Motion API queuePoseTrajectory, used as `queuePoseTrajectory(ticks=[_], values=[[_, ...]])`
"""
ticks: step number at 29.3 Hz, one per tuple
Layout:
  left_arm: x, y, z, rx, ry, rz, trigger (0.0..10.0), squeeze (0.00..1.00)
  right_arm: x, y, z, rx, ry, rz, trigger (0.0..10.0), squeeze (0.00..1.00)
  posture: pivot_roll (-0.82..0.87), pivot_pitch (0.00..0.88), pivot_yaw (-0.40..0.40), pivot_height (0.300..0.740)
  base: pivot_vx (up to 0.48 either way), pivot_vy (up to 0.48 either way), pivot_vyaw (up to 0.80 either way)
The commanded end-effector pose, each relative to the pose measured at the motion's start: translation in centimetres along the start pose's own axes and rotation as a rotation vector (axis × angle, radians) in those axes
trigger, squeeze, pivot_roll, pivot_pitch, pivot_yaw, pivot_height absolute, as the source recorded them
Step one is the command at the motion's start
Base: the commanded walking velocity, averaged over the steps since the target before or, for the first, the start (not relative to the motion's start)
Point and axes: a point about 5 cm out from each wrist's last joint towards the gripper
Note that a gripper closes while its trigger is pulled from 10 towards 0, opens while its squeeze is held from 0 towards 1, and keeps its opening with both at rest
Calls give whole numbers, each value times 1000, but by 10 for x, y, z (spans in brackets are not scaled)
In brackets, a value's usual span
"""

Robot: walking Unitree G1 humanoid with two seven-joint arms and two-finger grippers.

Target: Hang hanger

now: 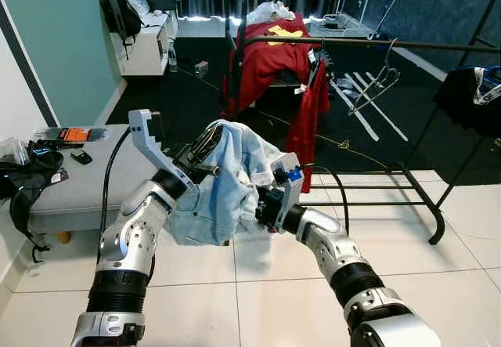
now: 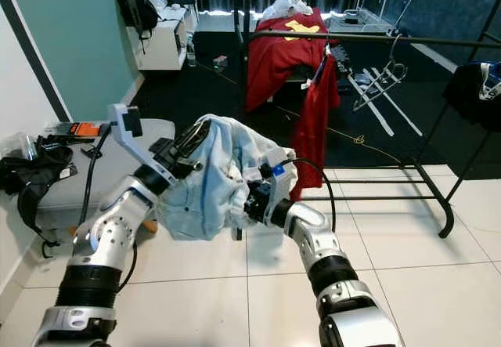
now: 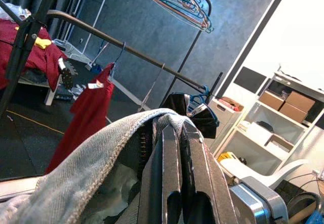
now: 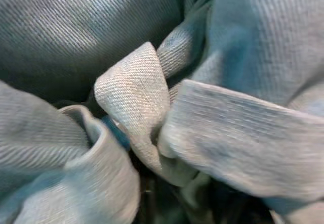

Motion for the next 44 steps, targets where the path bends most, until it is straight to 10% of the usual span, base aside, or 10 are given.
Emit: queuePoseTrajectory(ticks=[1, 17, 25, 44], values=[[2, -5, -2, -32, -8, 7, 10000, 0, 0, 0, -1, -1, -16, -5, 0, 0, 1, 0, -29, 740, 0, 0, 0], [11, 44, 1, 395, -22, -119, 10000, 0, -13, -19, 11, -289, -6, -86, 0, 0, 3, 0, -35, 740, 0, 0, 0], [15, 84, 50, 780, -53, -216, 10000, 0, -32, -56, 60, -748, -9, -216, 0, 0, 2, 7, -37, 740, 0, 0, 0], [-13, 80, 66, 742, 55, -288, 10000, 0, 52, -106, 92, -1006, -354, -147, 0, 0, -11, 0, -35, 740, 0, 0, 0]])
Point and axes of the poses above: a point about 5 cm out from each wrist's last joint towards the gripper, its own z axis pointing back from the gripper into the wrist, its own x axis along the axis of the wrist's last joint, y = z × x, and after that the axes turned 7 degrees about z, right-handed
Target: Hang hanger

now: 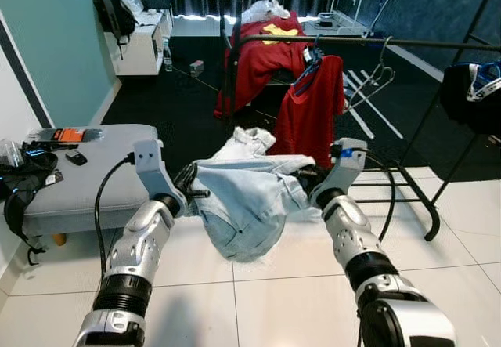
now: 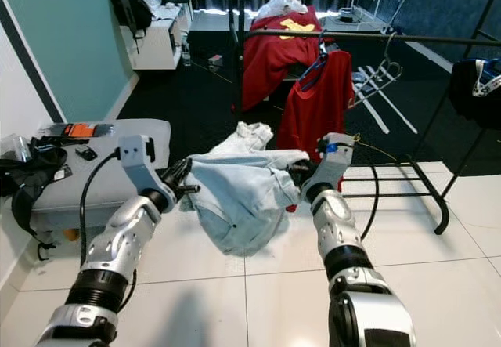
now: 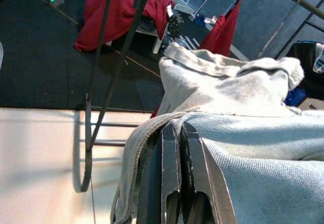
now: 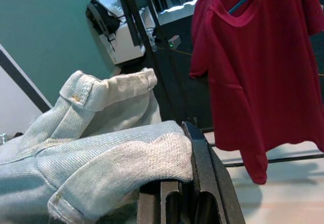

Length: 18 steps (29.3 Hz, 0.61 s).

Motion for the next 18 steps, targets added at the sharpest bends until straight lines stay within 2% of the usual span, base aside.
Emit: queuePoseTrajectory(ticks=[1, 5, 6, 14, 15, 18], values=[[12, 45, 18, 193, -76, -35, 10000, 0, 40, -58, 9, -260, -163, -50, 0, 0, -11, 0, -35, 740, 0, 0, 0], [8, 44, 20, 176, -65, -54, 10000, 0, 43, -55, 7, -231, -167, -43, 0, 0, -10, 0, -39, 740, 0, 0, 0], [5, 42, 21, 158, -51, -71, 10000, 1000, 46, -51, 5, -208, -175, -40, 0, 0, -8, 0, -42, 740, 0, 0, 0], [1, 38, 23, 148, -45, -85, 10000, 1000, 52, -48, 1, -195, -197, -49, 0, 0, -6, 0, -42, 740, 0, 0, 0], [2, 38, 22, 142, -46, -85, 10000, 0, 54, -47, 0, -179, -199, -50, 0, 0, -7, 0, -39, 740, 0, 0, 0], [5, 38, 22, 132, -53, -90, 10000, 0, 58, -42, -4, -106, -179, -29, 0, 0, -11, 0, -38, 740, 0, 0, 0]])
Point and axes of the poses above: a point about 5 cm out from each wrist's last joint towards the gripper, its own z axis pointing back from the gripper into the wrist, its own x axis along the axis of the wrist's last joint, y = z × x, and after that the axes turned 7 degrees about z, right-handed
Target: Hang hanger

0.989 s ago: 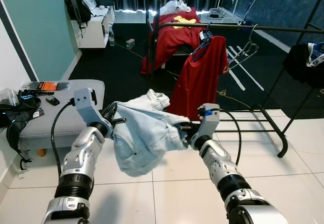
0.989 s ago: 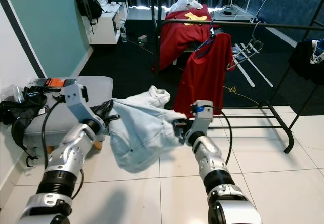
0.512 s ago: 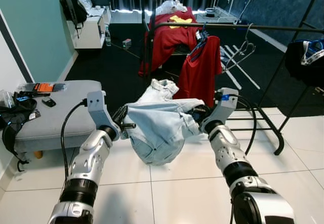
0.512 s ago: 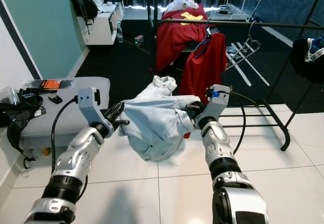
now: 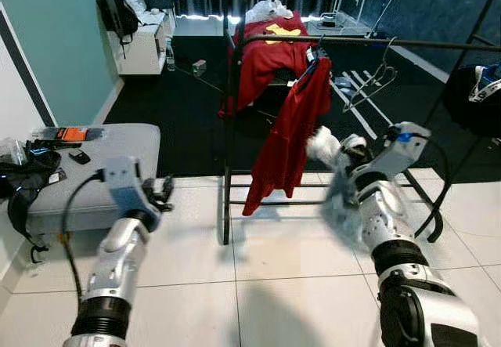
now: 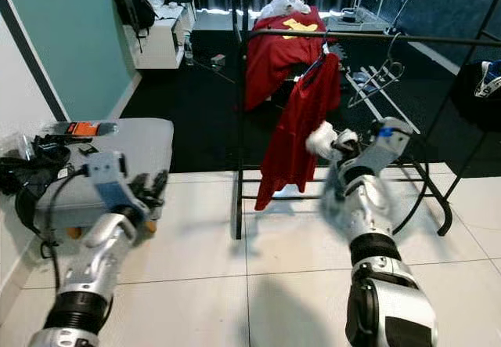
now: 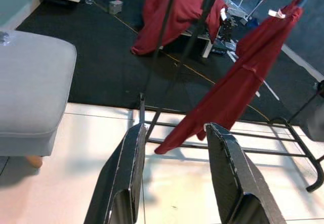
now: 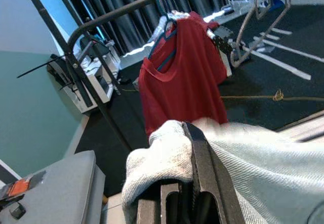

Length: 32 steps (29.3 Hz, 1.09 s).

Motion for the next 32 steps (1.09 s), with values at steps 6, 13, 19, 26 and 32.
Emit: queuePoseTrajectory(ticks=[6, 13, 19, 26, 32], values=[[11, 4, -1, -12, -38, -41, 10000, 0, 15, 20, -12, 224, 35, 93, 0, 0, -11, 0, -41, 740, 0, 0, 0], [15, -12, 0, -135, -41, -63, 10000, 0, 26, 40, -12, 539, 65, 165, 0, 0, -10, 0, -48, 740, 0, 0, 0], [18, -26, -1, -254, -36, -128, 10000, 0, 37, 49, -19, 505, 20, 105, 0, 0, -14, 0, -45, 740, 0, 0, 0], [19, -51, -3, -388, -12, -203, 10000, 0, 41, 72, -26, 402, -23, -24, 0, 0, -5, 0, -48, 740, 0, 0, 0], [-6, -69, -16, -418, 99, -314, 10000, 0, 29, 110, -25, 482, 27, -62, 0, 0, -7, 0, -48, 740, 0, 0, 0]])
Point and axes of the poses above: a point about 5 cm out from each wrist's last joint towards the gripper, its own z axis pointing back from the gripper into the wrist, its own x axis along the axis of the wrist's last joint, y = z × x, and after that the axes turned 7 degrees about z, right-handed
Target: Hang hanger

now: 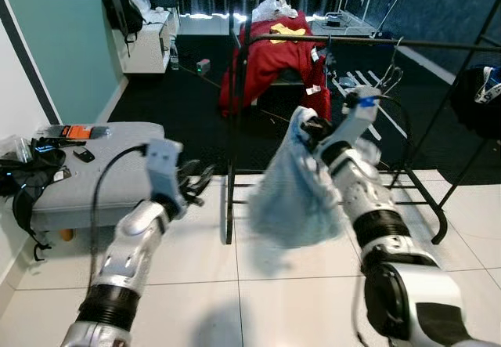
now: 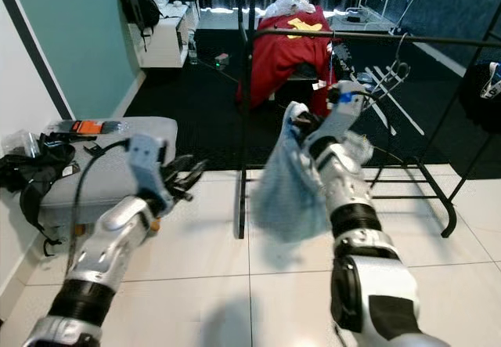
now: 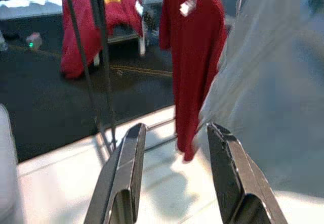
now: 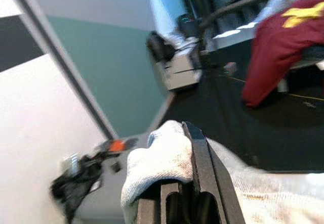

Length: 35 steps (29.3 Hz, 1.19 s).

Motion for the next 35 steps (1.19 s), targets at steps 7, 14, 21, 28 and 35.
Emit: queuePoseTrajectory(ticks=[7, 14, 21, 28, 35], values=[[-17, -4, -8, -1, 73, 94, 10000, 0, 12, 21, -6, 245, -5, 29, 0, 0, -9, 0, -45, 740, 0, 0, 0], [-51, 18, 4, 119, 196, 242, 10000, 0, 24, 30, -6, 392, -26, 2, 0, 0, -17, 3, -50, 740, 0, 0, 0], [-87, 51, 34, 366, 278, 436, 10000, 0, 34, 38, -8, 501, -32, -2, 0, 0, -19, 12, -65, 740, 0, 0, 0], [-102, 80, 68, 561, 204, 842, 10000, 0, 44, 45, -9, 594, -52, -30, 0, 0, -9, 25, -72, 740, 0, 0, 0], [-120, 76, 84, 536, 171, 1207, 10000, 1000, 43, 50, -4, 678, -35, -42, 0, 0, -2, 35, -82, 740, 0, 0, 0]])
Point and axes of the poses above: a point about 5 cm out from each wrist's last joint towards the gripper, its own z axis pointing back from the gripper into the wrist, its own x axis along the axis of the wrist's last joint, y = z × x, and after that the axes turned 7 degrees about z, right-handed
